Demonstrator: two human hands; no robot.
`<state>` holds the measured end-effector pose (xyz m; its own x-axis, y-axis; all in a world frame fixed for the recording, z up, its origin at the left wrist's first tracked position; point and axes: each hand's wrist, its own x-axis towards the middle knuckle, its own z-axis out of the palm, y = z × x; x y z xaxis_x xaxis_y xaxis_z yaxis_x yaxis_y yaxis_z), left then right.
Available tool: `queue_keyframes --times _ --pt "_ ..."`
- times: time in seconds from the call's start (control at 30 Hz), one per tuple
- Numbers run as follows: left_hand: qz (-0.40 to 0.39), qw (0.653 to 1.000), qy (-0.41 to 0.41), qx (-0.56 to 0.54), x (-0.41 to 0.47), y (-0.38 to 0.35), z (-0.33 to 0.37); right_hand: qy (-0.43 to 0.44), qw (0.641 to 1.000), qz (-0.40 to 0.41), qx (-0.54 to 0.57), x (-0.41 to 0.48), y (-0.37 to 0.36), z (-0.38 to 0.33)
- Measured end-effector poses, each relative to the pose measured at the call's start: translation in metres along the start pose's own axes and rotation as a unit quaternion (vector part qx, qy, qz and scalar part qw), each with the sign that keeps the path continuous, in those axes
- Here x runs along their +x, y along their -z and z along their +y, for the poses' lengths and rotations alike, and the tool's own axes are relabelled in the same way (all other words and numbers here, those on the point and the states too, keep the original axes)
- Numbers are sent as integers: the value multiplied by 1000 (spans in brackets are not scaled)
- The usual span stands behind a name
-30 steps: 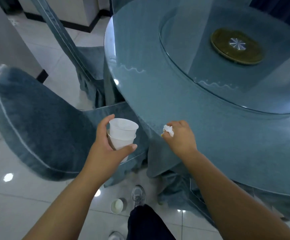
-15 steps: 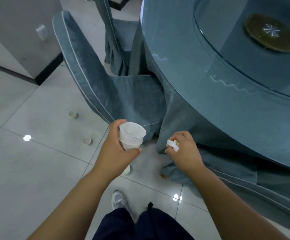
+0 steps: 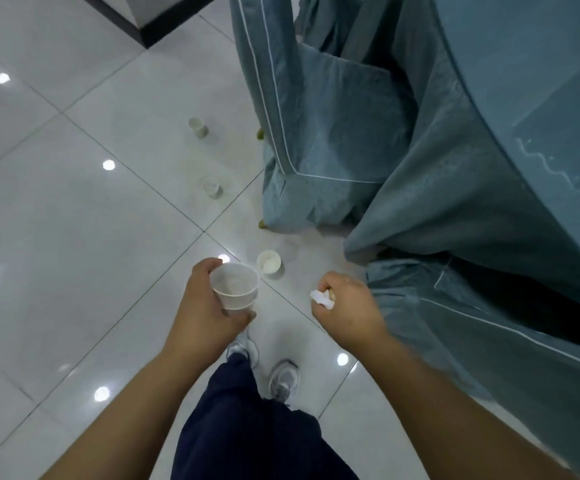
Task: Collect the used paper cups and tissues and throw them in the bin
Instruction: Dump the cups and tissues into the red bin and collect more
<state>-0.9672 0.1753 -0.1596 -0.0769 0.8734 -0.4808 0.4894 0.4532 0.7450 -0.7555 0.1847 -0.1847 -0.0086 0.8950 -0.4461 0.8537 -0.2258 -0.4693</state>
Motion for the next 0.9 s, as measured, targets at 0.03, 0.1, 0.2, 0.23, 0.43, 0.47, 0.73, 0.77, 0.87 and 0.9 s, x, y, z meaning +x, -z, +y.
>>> queue_keyframes --times 0.03,0.1,0.2,0.23,0.43,0.47,0.73,0.77,0.87,0.9 --pt "-2 1000 8 8 0 -3 -12 -9 1000 -17 -4 2 -12 3" --pt "-4 1000 22 22 6 -8 -38 -32 998 -48 -8 8 -34 11" --pt "-3 998 42 38 29 -17 -77 -63 994 -86 -18 25 -66 26" --pt "-1 998 44 44 40 -22 -90 -69 993 -95 -23 34 -78 32" --pt "20 998 24 61 137 -56 -173 -105 988 -106 -46 122 -166 74" --pt "22 997 20 65 154 -62 -187 -113 987 -102 -47 138 -181 81" --pt "37 996 -22 81 280 -116 -300 -143 987 -43 -52 262 -307 144" --pt "37 996 -23 78 294 -122 -311 -147 987 -41 -56 275 -320 152" --pt "45 997 -34 60 331 -134 -341 -155 984 -43 -78 308 -353 172" --pt "48 997 -36 55 339 -136 -349 -156 983 -46 -84 316 -363 177"
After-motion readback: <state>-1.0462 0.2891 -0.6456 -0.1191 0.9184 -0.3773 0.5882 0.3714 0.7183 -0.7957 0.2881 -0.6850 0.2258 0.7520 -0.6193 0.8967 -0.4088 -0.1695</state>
